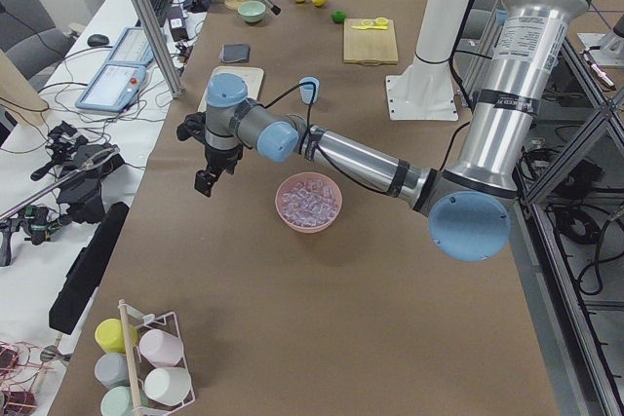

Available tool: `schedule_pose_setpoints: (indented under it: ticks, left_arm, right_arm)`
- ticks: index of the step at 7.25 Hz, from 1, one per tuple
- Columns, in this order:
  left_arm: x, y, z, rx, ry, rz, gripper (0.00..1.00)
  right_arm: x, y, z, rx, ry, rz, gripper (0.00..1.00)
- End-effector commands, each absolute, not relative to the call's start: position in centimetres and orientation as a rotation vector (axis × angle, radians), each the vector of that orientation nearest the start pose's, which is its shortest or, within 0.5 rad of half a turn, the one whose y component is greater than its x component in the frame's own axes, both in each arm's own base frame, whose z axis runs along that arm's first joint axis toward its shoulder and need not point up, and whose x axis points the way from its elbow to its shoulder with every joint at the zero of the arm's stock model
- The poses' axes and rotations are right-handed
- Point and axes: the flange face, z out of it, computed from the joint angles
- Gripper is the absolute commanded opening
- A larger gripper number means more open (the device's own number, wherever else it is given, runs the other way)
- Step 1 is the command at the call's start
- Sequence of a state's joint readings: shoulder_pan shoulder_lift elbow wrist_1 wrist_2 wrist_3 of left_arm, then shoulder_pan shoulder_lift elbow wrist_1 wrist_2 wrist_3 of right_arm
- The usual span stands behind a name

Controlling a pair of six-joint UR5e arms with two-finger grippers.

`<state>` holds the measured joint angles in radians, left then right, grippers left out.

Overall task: Mash ice and strawberries in cup
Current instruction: 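Carry the upright pestle with the right gripper over the blue cup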

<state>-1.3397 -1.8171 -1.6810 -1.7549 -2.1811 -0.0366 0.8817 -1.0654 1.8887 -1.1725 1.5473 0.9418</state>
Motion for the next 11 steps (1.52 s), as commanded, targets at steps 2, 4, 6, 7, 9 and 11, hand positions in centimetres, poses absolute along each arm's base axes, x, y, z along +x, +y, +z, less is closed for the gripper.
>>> schedule_pose_setpoints:
  ticks: [2, 4, 6, 7, 9, 11]
  left_arm:
    - [6.4, -60.1, 45.3, 0.446, 0.667, 0.354, 0.97]
    - [6.6, -60.2, 45.7, 0.441, 0.666, 0.356, 0.97]
    - [6.6, -60.2, 46.2, 0.430, 0.665, 0.353, 0.97]
    - [6.5, -60.0, 46.3, 0.427, 0.665, 0.351, 0.97]
    - [6.6, -59.9, 46.4, 0.425, 0.667, 0.352, 0.97]
    - [6.7, -59.7, 46.4, 0.423, 0.678, 0.353, 0.97]
  right_arm:
    - [-35.8, -48.3, 15.9, 1.055, -0.947, 0.404, 0.00]
    - [-38.3, -45.2, 15.0, 1.173, -0.929, 0.495, 0.00]
    - [-42.0, -41.0, 15.1, 1.258, -0.844, 0.553, 0.00]
    - [-43.4, -38.8, 15.0, 1.289, -0.819, 0.577, 0.00]
    - [-45.7, -36.5, 15.9, 1.349, -0.734, 0.611, 0.00]
    - [-46.8, -35.5, 16.2, 1.337, -0.743, 0.589, 0.00]
